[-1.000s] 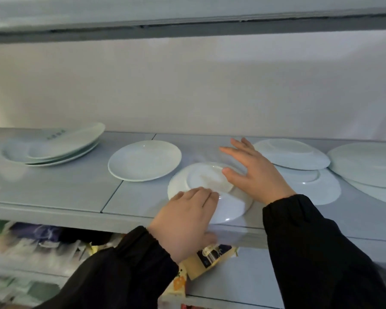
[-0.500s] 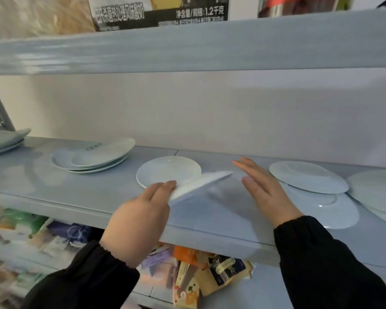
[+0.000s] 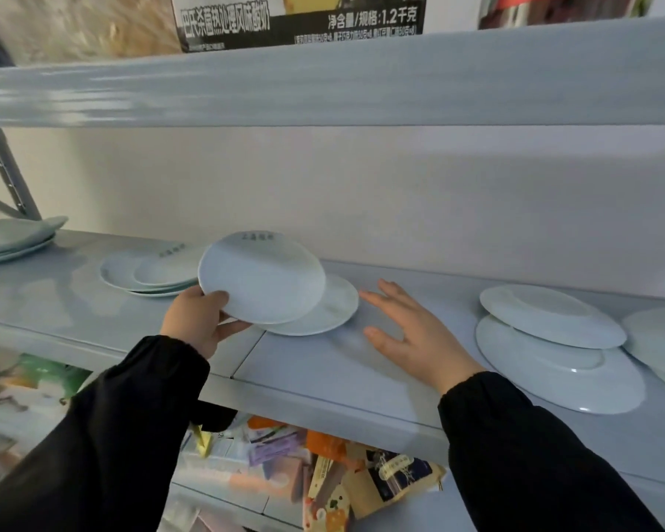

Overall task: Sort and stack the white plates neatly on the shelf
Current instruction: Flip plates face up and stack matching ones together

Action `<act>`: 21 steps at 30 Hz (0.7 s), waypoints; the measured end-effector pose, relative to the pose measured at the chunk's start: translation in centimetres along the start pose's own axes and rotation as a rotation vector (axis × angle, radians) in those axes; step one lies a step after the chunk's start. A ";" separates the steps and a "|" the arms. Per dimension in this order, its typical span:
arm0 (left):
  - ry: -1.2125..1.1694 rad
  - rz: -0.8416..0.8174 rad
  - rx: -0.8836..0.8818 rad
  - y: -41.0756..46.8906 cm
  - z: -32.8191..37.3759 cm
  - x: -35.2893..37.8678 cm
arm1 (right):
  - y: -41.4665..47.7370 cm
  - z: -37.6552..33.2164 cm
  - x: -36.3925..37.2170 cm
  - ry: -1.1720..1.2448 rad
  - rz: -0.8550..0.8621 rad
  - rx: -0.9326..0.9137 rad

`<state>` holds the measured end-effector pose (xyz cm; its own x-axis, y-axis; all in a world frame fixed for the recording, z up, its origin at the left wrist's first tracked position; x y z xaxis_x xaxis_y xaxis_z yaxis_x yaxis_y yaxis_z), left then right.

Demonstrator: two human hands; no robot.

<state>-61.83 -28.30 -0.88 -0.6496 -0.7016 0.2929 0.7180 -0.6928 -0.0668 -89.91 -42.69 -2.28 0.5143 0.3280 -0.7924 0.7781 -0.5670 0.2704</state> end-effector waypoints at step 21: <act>0.587 0.157 0.085 1.9 -1.6 -0.8 | -0.1 0.4 0.1 0.011 -0.024 0.004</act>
<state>-60.40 -29.34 -2.79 -0.5458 -0.7859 -0.2906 0.8183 -0.5745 0.0168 -90.10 -42.87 -2.60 0.4994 0.3495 -0.7927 0.7890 -0.5615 0.2494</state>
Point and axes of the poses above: each hand's wrist, its own y-axis towards the middle knuckle, its own x-axis out of the palm, z = x × y, the point moved 3 cm from there along y, towards the middle knuckle, and after that the axes turned 3 degrees about -z, right-handed, at the moved point
